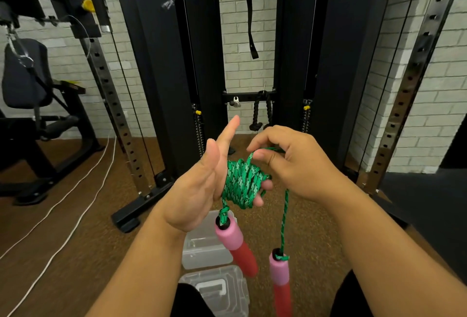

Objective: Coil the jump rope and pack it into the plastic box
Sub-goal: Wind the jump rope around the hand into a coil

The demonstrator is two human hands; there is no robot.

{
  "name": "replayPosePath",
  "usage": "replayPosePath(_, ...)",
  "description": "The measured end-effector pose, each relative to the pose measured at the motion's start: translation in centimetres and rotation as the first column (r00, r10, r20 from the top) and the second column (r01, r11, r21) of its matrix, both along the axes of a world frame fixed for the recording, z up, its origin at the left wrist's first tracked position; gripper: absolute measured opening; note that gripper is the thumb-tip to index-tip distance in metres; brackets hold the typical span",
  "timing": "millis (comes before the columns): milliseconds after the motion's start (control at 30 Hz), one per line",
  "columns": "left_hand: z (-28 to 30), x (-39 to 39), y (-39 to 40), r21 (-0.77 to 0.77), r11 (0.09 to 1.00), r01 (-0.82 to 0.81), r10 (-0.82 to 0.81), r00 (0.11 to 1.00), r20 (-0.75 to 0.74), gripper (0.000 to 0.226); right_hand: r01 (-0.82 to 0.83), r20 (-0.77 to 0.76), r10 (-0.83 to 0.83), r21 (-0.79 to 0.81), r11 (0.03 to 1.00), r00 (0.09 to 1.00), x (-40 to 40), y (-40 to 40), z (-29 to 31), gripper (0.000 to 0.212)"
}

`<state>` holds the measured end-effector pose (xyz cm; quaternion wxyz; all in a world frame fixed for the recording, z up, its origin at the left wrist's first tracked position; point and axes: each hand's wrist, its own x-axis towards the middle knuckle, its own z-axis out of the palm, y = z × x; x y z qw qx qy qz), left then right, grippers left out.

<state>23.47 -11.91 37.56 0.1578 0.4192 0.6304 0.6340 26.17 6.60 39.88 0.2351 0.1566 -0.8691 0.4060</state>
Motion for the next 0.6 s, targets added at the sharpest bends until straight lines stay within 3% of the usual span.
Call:
replayPosePath(100,1.4,-0.2,0.0,0.094,0.988,0.126,-0.129,0.991,0.026,0.09,0.02,0.072,-0.013,-0.104,0.994,0.997,-0.1,-0.1,-0.9,0.016)
replayPosePath(233,1.4,-0.4,-0.5,0.335,0.918,0.212,-0.276,0.949,0.154,0.085,0.035,0.113,-0.02,-0.134,0.99,0.993,0.4,-1.1,-2.7,0.038)
replayPosePath(333,1.9,0.1,-0.4,0.346,0.928,0.136,-0.199,0.968,0.152,0.084,0.066,0.133,-0.055,-0.084,0.994,0.99,0.8,-1.9,-3.6,0.022)
replayPosePath(467,1.9,0.4,-0.4,0.335,0.938,0.095,-0.149,0.979,0.14,0.086,0.058,0.09,-0.058,0.001,0.998,0.994,1.1,-2.6,-3.5,0.037)
replayPosePath(533,1.8,0.2,-0.5,0.347,0.935,0.08,-0.139,0.979,0.148,0.09,0.057,0.044,-0.063,0.114,0.992,0.997,1.1,-2.7,-3.7,0.028)
replayPosePath(600,3.1,0.8,0.4,0.301,0.953,-0.036,-0.02,0.983,0.183,0.091,0.035,0.015,-0.039,0.188,0.982,0.999,1.2,-2.8,-3.8,0.015)
